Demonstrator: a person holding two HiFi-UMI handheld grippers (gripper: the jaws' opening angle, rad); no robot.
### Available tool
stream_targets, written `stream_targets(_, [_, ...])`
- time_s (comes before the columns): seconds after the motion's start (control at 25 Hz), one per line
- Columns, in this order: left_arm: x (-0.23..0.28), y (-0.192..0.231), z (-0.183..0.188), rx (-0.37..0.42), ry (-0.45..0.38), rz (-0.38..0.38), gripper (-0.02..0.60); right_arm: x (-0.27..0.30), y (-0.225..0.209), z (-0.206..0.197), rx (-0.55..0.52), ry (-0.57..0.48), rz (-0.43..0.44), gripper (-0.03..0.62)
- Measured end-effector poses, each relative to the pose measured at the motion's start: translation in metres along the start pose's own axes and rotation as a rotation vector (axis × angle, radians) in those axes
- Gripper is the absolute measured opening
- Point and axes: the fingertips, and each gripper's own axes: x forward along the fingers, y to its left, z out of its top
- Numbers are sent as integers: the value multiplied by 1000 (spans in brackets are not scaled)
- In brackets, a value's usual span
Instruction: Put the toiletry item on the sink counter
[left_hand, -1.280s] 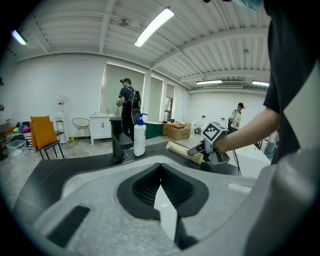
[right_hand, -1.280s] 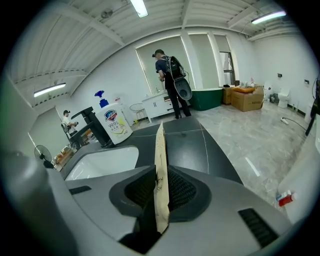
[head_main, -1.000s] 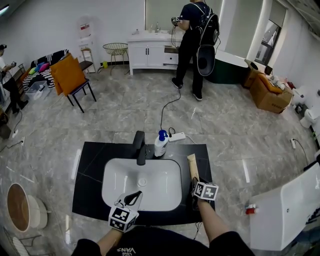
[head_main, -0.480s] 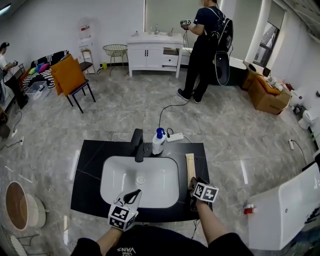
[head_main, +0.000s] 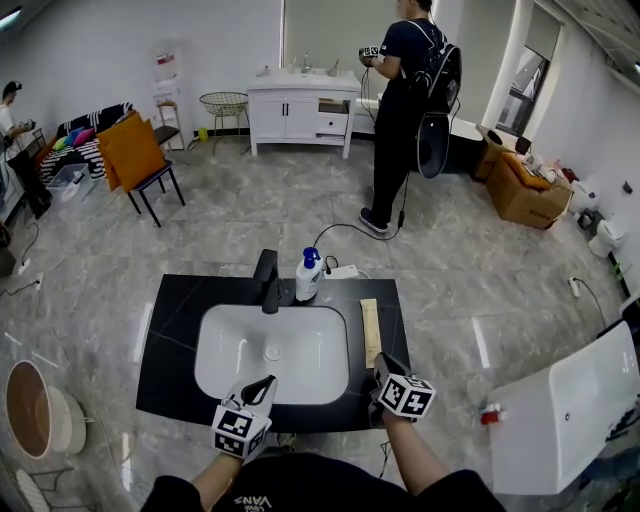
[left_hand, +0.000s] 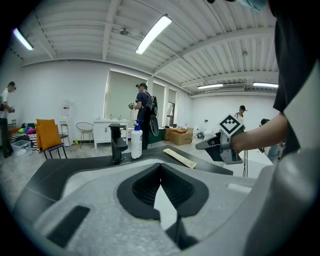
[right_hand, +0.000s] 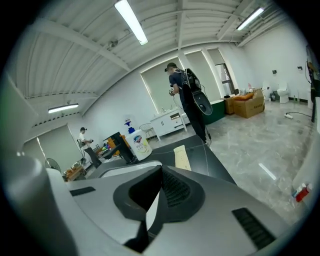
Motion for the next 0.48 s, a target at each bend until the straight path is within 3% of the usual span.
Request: stream_targets(0.48, [-39,-35,-9,-17,-32,31,9,-70,49,-23,-1,-57,164,0])
